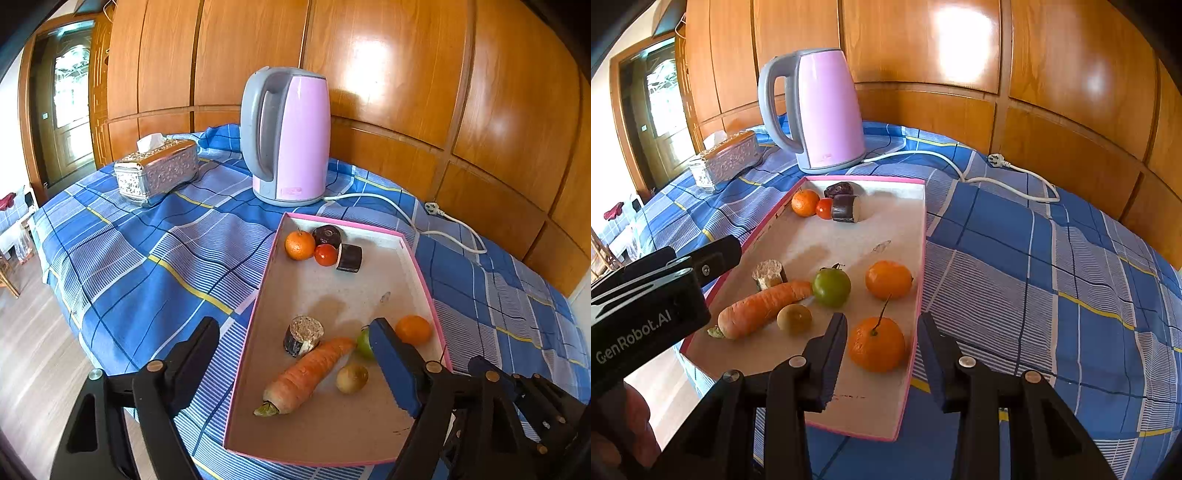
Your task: Organize fruits
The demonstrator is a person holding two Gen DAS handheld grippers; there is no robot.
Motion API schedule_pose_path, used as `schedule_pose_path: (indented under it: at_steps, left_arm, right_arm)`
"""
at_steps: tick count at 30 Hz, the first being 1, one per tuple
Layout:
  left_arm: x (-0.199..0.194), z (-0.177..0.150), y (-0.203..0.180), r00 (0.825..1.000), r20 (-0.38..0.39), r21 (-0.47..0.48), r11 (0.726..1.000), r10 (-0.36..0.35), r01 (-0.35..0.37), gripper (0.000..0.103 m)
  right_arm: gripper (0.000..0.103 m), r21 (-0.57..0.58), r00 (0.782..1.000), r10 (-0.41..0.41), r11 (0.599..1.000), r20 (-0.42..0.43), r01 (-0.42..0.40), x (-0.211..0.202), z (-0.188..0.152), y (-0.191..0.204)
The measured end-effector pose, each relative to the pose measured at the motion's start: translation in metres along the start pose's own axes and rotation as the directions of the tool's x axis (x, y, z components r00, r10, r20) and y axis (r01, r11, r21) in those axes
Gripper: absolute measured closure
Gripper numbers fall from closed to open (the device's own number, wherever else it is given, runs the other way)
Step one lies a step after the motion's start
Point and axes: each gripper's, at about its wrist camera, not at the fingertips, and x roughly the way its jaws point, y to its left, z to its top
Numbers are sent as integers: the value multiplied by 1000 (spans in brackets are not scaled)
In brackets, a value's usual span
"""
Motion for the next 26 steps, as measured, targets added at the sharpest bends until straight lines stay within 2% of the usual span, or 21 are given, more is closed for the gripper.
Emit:
schedule_pose_path:
  at_steps: [18, 26]
  left_arm:
    - [-2, 0, -3, 1000, 11, 1, 1000, -22, 22, 19]
    - [-1, 0, -5, 1000, 23, 22, 1000, -8, 8, 19]
  right_arm:
    - [63, 1, 1000, -3, 1000, -9, 3, 1, -2, -1]
    - [63, 14, 1000, -4, 1000, -6, 4, 1, -3, -5]
